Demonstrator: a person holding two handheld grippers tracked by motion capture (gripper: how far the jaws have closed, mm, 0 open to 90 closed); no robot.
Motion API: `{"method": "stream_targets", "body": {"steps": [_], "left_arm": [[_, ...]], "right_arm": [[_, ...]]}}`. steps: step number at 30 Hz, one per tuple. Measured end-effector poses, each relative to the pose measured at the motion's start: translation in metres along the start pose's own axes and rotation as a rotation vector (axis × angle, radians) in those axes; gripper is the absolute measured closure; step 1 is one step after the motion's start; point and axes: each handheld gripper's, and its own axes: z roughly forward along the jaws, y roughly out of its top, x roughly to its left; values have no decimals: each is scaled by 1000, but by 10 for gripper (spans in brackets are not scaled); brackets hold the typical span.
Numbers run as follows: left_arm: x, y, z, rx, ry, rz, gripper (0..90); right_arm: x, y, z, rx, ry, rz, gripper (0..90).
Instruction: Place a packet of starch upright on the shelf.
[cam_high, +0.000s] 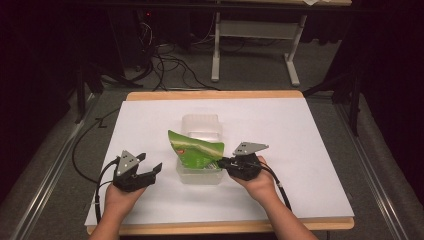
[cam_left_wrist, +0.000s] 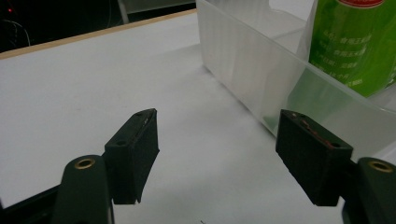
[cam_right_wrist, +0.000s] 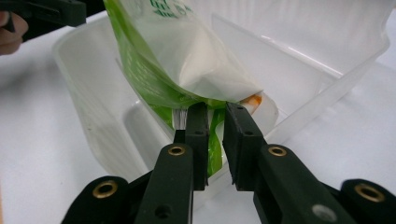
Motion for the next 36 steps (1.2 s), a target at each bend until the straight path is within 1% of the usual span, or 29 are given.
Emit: {"method": "stream_targets", "body": {"steps": [2,5,8,9,10,11,17,21,26,27,28,30,31,32,33,36], "left_arm": [[0,0,0,-1,0,-1,303],[0,0,0,1,-1,-2,304],[0,0,1,5,-3,-3,303],[-1,0,1,5,-3,-3,302],[-1,0,1,7,-3,0,303],[-1,0,1,5,-3,-2,303],[-1,0,0,2,-4,-7,302],[0,0,0,0,-1,-7,302],[1,0,-1,0,-1,-9,302],[1,0,-1,1,-1,-10,300],[1,0,0,4,-1,-10,300],[2,0,0,6,-1,-10,299],[2,0,0,6,-3,-11,300],[2,0,0,5,-3,-12,300],[2,0,0,5,-3,-12,300],[2,0,0,4,-4,-14,299]], "right_arm": [[0,0,-2,-6,2,3,797],[1,2,-9,-27,1,5,791],[-1,4,-17,-65,3,25,777],[-2,5,-24,-87,-4,38,768],[-3,5,-27,-96,-9,40,766],[-3,5,-27,-96,-9,40,766],[-5,6,-40,-127,-35,42,734],[-7,4,-45,-135,-60,49,690],[-11,0,-55,-137,-116,60,590],[-13,-3,-60,-141,-146,63,540],[-13,-3,-60,-141,-146,63,540],[-17,-8,-66,-132,-190,68,483],[-19,-11,-69,-128,-214,64,469],[-22,-16,-76,-129,-240,74,438],[-22,-16,-76,-129,-240,74,438],[-28,-22,-88,-139,-273,91,412]]}}
